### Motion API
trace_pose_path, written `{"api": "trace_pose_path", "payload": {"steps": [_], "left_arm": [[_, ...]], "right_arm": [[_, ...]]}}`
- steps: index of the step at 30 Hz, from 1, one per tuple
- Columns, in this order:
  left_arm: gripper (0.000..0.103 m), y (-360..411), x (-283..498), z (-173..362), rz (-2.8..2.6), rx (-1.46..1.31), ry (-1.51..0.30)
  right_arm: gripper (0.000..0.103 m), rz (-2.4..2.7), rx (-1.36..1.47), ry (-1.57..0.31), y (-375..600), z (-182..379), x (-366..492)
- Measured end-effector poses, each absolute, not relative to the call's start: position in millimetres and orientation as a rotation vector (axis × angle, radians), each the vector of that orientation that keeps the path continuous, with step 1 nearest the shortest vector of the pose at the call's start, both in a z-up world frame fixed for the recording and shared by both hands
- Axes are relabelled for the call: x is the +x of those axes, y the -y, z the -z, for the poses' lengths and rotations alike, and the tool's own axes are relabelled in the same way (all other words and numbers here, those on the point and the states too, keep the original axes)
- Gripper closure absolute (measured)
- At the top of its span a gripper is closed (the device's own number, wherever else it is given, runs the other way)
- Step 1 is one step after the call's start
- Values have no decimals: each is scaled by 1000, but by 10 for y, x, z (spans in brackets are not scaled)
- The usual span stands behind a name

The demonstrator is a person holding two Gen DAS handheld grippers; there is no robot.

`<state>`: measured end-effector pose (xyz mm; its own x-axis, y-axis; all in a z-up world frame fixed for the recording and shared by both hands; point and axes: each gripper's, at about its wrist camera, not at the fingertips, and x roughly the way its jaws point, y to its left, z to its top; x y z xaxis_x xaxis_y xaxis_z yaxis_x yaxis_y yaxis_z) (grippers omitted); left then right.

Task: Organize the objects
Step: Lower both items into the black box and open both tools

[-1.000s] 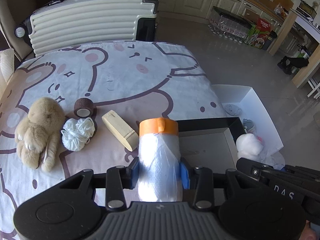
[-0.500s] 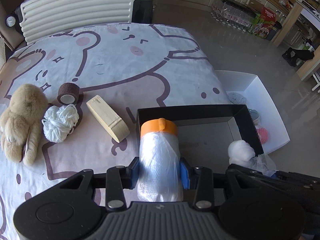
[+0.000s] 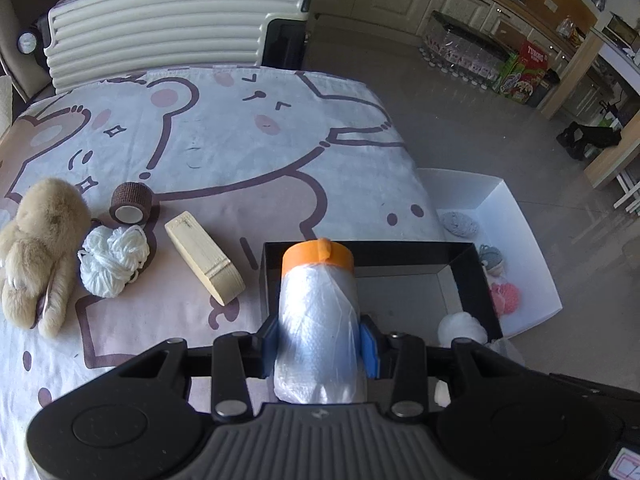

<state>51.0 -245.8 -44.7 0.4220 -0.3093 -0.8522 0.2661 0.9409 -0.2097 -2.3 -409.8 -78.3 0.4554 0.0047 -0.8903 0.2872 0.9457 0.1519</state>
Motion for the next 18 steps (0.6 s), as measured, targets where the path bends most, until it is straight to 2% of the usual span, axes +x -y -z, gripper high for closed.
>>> {"api": "trace_pose_path", "payload": {"steps": [5, 18], "left_arm": [[61, 2538, 464, 443, 402, -59, -1085], [61, 2603, 470, 838, 330, -25, -1210]], "right_arm": [[73, 178, 307, -1084, 4108, 778, -31], [73, 178, 304, -1102, 4126, 839, -30]]}}
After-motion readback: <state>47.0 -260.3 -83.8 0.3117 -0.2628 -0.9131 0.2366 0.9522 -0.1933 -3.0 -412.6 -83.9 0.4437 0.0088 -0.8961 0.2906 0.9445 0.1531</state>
